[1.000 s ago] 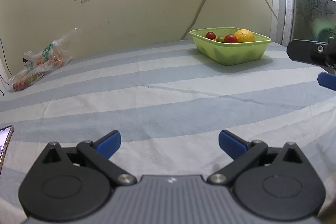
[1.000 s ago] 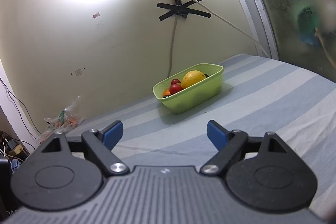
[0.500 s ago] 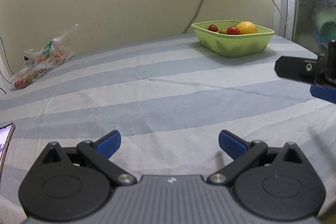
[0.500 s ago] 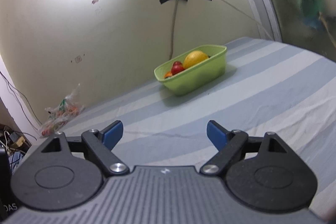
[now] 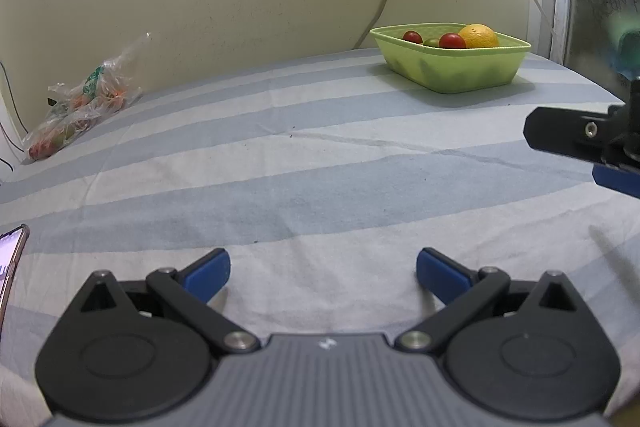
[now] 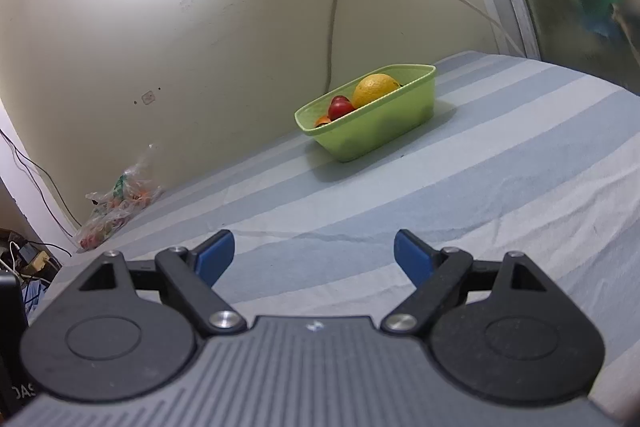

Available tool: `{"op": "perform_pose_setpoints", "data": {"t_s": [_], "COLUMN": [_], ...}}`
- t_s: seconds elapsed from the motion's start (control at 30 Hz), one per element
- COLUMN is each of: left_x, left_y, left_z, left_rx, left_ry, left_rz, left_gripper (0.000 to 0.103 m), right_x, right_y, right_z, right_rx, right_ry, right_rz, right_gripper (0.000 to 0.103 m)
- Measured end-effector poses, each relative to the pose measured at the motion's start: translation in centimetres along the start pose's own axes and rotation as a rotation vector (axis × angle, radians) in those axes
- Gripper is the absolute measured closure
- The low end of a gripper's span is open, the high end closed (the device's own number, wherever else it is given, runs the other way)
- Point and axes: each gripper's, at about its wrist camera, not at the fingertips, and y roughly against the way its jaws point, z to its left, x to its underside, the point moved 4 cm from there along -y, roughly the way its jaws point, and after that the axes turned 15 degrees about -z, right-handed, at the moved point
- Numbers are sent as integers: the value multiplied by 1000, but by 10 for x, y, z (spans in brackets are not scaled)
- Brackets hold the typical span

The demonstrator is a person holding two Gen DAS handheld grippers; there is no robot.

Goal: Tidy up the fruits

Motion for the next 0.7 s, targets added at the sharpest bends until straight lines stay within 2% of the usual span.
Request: {"op": "perform_pose_setpoints", "data": {"t_s": [0.7], "left_x": [1], "left_y": [1], "left_z": [0], "left_rx": [2], "left_ry": [-3], "left_rz": [-5], "left_gripper": [0], "right_x": [-2], "right_y": [2], "right_z": [-3], "right_rx": [7], "right_ry": [-11], "right_rz": [-12], "right_gripper": [14]}}
